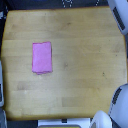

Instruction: Folding a cloth

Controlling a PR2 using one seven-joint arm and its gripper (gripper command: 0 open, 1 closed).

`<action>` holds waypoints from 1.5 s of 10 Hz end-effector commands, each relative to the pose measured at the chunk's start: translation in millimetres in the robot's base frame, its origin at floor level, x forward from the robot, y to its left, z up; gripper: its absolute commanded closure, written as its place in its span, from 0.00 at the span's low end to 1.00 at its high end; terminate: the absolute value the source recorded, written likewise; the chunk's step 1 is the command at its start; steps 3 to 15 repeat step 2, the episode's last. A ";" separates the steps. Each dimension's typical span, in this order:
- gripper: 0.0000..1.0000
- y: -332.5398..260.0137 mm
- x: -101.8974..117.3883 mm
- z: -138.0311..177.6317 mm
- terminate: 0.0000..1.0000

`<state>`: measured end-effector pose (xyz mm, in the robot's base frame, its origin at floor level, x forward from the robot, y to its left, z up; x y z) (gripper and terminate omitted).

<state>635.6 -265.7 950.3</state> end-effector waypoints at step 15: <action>0.00 -144.2 -26.1 -38.3 1.00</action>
